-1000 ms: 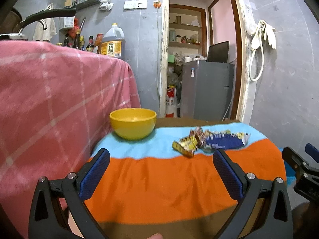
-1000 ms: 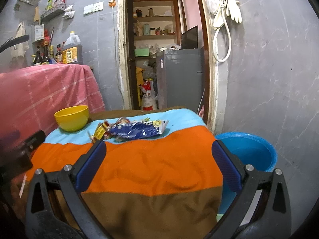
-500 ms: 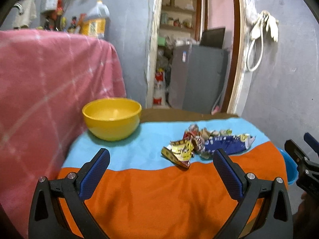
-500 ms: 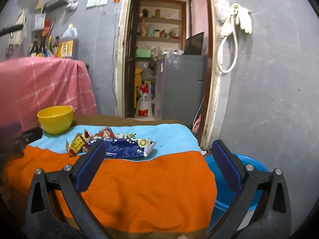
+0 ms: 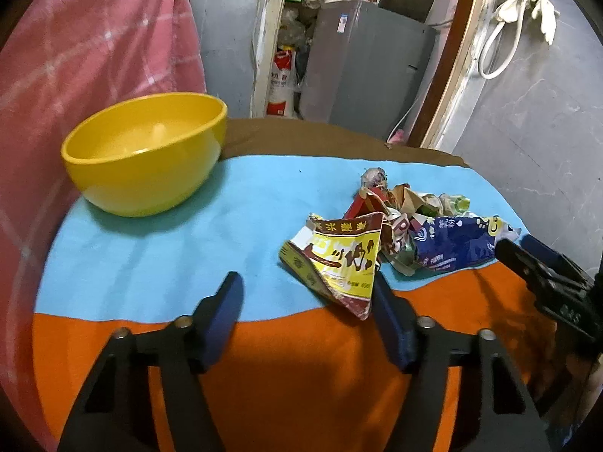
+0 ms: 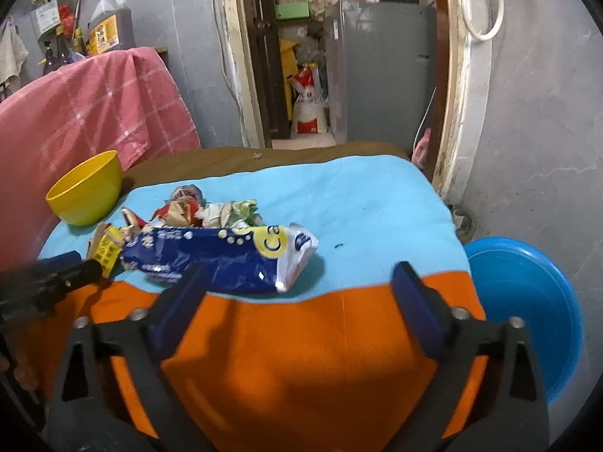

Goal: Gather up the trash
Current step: 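Move both tools toward the wrapper pile, opening both grippers, then close the left gripper on the yellow wrapper while the right grips the blue wrapper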

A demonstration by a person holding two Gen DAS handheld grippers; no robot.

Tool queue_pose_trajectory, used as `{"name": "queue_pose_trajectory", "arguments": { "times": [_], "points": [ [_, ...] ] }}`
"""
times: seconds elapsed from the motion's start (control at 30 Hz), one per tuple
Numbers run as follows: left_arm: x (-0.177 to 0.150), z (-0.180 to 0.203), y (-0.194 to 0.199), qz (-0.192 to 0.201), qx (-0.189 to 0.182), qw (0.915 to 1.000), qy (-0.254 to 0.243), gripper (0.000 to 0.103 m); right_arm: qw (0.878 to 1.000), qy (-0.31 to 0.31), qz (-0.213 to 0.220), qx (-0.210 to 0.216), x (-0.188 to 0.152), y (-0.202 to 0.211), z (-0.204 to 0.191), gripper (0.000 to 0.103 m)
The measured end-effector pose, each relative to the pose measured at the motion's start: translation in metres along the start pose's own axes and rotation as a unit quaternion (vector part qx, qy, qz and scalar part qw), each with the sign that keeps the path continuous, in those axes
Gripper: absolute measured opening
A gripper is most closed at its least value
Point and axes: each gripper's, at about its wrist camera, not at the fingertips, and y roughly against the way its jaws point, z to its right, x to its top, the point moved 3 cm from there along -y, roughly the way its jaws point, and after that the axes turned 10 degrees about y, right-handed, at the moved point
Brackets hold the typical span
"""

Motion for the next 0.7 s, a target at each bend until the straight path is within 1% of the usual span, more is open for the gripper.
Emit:
{"name": "queue_pose_trajectory", "arguments": {
  "times": [0.03, 0.1, 0.13, 0.17, 0.2, 0.27, 0.3, 0.37, 0.43, 0.57, 0.7],
  "points": [
    [0.000, 0.000, -0.001, -0.002, -0.005, 1.0000, 0.001, 0.054, 1.000, 0.005, -0.003, 0.001, 0.001, -0.003, 0.000, 0.088],
    [0.000, 0.003, -0.002, -0.003, -0.009, 0.9999, -0.004, 0.043, 1.000, 0.017, -0.009, 0.003, 0.005, -0.008, -0.002, 0.084],
    [0.000, 0.005, -0.003, -0.004, -0.011, 0.9999, -0.009, 0.040, 1.000, 0.020, -0.011, 0.005, 0.005, -0.009, -0.002, 0.077],
    [-0.001, 0.007, -0.003, -0.004, -0.013, 0.9998, -0.014, 0.032, 1.000, 0.022, -0.013, 0.009, 0.006, -0.012, -0.003, 0.069],
    [-0.002, 0.009, -0.003, -0.004, -0.015, 0.9997, -0.018, 0.028, 1.000, 0.023, -0.015, 0.015, 0.005, -0.013, -0.003, 0.065],
    [-0.003, 0.011, -0.002, -0.001, -0.011, 0.9996, -0.024, 0.027, 0.999, 0.019, -0.019, 0.026, 0.004, -0.014, -0.001, 0.048],
    [-0.004, 0.011, -0.001, 0.002, -0.011, 0.9996, -0.026, 0.026, 0.999, 0.016, -0.019, 0.031, 0.002, -0.014, -0.001, 0.043],
    [-0.006, 0.012, 0.000, 0.005, -0.012, 0.9995, -0.027, 0.025, 0.999, 0.012, -0.018, 0.036, 0.001, -0.012, 0.001, 0.028],
    [-0.009, 0.009, 0.002, 0.008, -0.013, 0.9996, -0.024, 0.021, 0.999, 0.004, -0.014, 0.042, -0.003, -0.008, 0.003, 0.019],
    [-0.009, 0.010, 0.005, 0.014, -0.012, 0.9996, -0.021, 0.019, 0.999, 0.008, -0.004, 0.041, -0.005, 0.003, -0.001, 0.017],
    [-0.010, 0.013, 0.012, 0.029, -0.008, 0.9992, -0.024, 0.016, 0.999, 0.035, 0.020, 0.012, -0.006, 0.021, -0.011, 0.016]
  ]
}}
